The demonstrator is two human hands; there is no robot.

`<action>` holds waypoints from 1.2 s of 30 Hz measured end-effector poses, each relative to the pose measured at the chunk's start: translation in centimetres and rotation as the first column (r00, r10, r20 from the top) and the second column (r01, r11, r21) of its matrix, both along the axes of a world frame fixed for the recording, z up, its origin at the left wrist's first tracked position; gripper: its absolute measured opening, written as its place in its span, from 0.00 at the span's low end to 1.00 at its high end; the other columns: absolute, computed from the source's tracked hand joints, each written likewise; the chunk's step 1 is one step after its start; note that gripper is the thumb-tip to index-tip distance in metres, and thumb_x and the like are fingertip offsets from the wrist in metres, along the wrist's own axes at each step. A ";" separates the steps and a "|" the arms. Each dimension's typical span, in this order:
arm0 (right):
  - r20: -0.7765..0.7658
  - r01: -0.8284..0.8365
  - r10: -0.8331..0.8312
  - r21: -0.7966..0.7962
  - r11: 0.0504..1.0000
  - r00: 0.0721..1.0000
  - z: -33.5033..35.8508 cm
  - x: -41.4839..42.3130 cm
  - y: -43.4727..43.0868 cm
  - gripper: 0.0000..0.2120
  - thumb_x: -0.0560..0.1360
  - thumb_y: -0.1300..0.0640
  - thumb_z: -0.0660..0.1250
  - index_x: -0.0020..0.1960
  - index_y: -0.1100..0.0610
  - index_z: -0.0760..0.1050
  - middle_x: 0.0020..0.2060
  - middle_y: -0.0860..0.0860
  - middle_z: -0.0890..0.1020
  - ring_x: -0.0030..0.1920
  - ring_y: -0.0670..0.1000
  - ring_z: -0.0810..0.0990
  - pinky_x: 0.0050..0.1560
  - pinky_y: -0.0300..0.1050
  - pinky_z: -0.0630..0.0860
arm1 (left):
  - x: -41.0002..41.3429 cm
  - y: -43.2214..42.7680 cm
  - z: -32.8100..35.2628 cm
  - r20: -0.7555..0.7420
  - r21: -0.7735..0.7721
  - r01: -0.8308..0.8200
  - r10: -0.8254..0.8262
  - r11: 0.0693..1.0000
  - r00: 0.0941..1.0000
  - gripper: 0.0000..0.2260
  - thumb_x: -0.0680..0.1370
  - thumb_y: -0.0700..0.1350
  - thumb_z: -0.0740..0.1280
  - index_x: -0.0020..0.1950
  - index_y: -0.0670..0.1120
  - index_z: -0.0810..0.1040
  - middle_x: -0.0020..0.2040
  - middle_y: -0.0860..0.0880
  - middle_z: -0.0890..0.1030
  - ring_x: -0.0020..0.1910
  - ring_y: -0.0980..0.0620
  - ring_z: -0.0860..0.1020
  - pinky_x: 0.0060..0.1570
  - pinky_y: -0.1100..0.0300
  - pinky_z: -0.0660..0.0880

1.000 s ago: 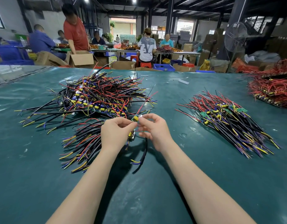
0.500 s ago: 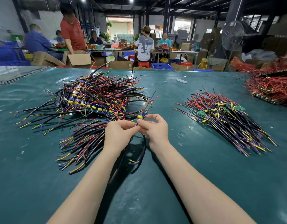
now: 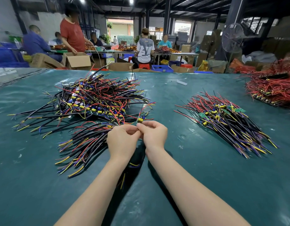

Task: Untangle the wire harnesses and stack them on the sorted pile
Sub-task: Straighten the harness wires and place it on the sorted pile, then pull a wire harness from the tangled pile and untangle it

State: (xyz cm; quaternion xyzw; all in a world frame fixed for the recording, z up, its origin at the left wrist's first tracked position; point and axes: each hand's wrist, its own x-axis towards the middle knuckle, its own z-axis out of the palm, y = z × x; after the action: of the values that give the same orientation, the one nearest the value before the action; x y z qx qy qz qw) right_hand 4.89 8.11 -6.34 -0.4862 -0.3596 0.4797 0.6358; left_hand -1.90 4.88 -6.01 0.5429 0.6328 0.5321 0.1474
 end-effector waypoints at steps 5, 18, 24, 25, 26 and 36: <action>0.397 0.120 -0.145 0.088 0.989 0.906 0.7 1.7 0.7 0.05 0.65 0.66 0.69 0.39 0.59 0.81 0.30 0.49 0.79 0.33 0.47 0.77 0.36 0.35 0.70 | 1.0 -0.1 -0.2 -0.176 0.047 0.158 -0.147 0.986 0.973 0.02 0.70 0.43 0.71 0.39 0.46 0.84 0.33 0.48 0.83 0.33 0.47 0.78 0.40 0.55 0.71; 0.024 0.335 -0.351 0.242 0.910 0.936 6.5 7.4 3.8 0.15 0.69 0.73 0.64 0.32 0.55 0.72 0.26 0.50 0.76 0.21 0.41 0.73 0.21 0.35 0.71 | 0.9 0.7 -1.6 -0.412 -0.225 0.271 -0.343 0.936 0.844 0.07 0.72 0.48 0.69 0.47 0.52 0.83 0.50 0.53 0.79 0.53 0.52 0.75 0.51 0.61 0.69; 0.332 0.430 -0.517 0.301 0.851 0.789 10.0 11.4 6.2 0.08 0.69 0.66 0.65 0.37 0.56 0.77 0.31 0.51 0.81 0.34 0.51 0.80 0.35 0.45 0.76 | 1.1 0.5 -2.1 -0.389 -0.224 0.281 -0.350 0.933 0.852 0.06 0.73 0.46 0.65 0.44 0.52 0.83 0.47 0.54 0.78 0.51 0.53 0.75 0.47 0.62 0.68; 0.485 0.427 -0.528 0.310 0.849 0.697 9.9 12.2 6.5 0.07 0.69 0.65 0.65 0.40 0.56 0.80 0.36 0.53 0.83 0.39 0.53 0.81 0.40 0.45 0.76 | 1.1 0.6 -2.1 -0.388 -0.222 0.279 -0.347 0.934 0.854 0.07 0.73 0.46 0.65 0.44 0.52 0.83 0.47 0.54 0.78 0.50 0.53 0.75 0.46 0.62 0.68; 0.611 0.430 -0.526 0.313 0.847 0.592 9.5 13.1 6.7 0.08 0.70 0.64 0.65 0.43 0.56 0.81 0.41 0.55 0.84 0.44 0.55 0.81 0.42 0.43 0.74 | 1.0 0.6 -2.1 -0.389 -0.222 0.276 -0.344 0.935 0.854 0.07 0.74 0.46 0.65 0.45 0.52 0.82 0.47 0.54 0.77 0.50 0.53 0.75 0.45 0.62 0.67; 0.985 0.488 -0.174 0.159 0.858 -0.014 0.8 22.3 5.2 0.11 0.72 0.67 0.60 0.47 0.59 0.79 0.48 0.63 0.81 0.50 0.63 0.78 0.45 0.47 0.68 | 1.4 1.1 -2.2 -0.402 -0.238 0.266 -0.344 0.934 0.848 0.07 0.73 0.45 0.64 0.44 0.55 0.81 0.42 0.58 0.71 0.48 0.55 0.72 0.41 0.62 0.64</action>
State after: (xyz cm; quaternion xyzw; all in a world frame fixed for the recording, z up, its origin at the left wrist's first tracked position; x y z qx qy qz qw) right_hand 27.21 13.27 -5.51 -0.8187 -0.5030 -0.1040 0.2566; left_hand -0.48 5.94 -8.21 0.7272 0.5989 0.3088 0.1309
